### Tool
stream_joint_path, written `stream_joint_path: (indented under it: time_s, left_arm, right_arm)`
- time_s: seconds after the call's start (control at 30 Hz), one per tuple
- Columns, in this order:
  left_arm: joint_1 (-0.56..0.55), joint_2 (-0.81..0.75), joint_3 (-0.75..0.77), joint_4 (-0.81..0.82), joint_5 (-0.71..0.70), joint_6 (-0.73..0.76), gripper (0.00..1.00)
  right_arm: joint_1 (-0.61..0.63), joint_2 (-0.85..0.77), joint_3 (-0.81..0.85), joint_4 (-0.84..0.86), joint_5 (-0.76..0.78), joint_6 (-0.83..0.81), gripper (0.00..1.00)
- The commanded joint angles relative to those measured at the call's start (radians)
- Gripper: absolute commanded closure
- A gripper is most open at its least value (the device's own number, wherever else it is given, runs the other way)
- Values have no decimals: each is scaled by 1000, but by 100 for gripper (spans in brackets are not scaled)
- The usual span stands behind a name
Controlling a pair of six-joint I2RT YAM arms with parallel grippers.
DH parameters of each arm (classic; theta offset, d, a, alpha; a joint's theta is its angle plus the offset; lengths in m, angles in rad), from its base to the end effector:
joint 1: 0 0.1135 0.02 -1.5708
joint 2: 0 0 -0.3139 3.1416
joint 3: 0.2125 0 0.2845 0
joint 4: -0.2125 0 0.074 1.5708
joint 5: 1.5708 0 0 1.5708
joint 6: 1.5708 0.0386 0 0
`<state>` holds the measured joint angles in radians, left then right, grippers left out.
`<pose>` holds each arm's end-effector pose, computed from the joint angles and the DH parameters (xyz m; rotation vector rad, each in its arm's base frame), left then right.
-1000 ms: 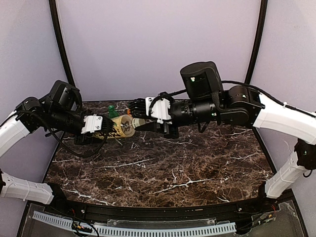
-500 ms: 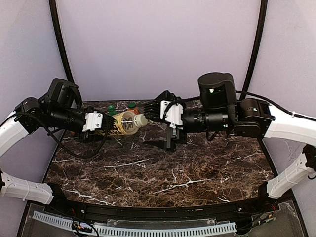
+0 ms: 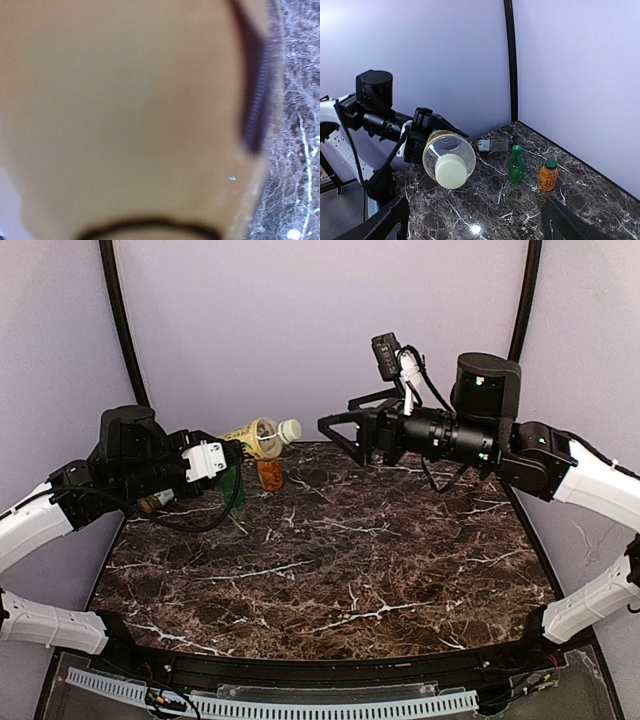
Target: Unscrew the bottle caps
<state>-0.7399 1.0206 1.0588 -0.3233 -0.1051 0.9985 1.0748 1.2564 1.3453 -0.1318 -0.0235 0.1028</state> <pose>0.1795 -0.1584 0.4200 1.3748 1.2578 0.2769 0.1454 0.2705 0.4916 -0.8083 1.4893 0.9181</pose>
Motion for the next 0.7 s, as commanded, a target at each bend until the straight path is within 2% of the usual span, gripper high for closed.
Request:
stream_joint_path:
  time_s: [0.0,0.1,0.2,0.27,0.37,0.43,0.67]
  left_arm:
    - [-6,-19,-68,290,-215,119,85]
    - [-10,-14,-99,351,-258,195,85]
    - [-10,-10,-102,360,-283,209,85]
    - [-11,-12,-103,358,-282,208,85]
    - [-12,-15,-107,352,-277,207,85]
    - [-11,-16,-109,348,-274,205,85]
    - [-13,-22,-113,332,-261,202,84]
  right_arm:
    - [-25,114,108,21,30,444,16]
    - [-26,199,193,8,-22,506,19]
    - [-26,255,239,12,-57,522,21]
    - [-25,276,250,18,-63,523,28]
    - [-26,292,257,30,-76,517,43]
    - [-26,296,256,38,-80,516,48]
    - [-26,300,241,68,-61,509,53]
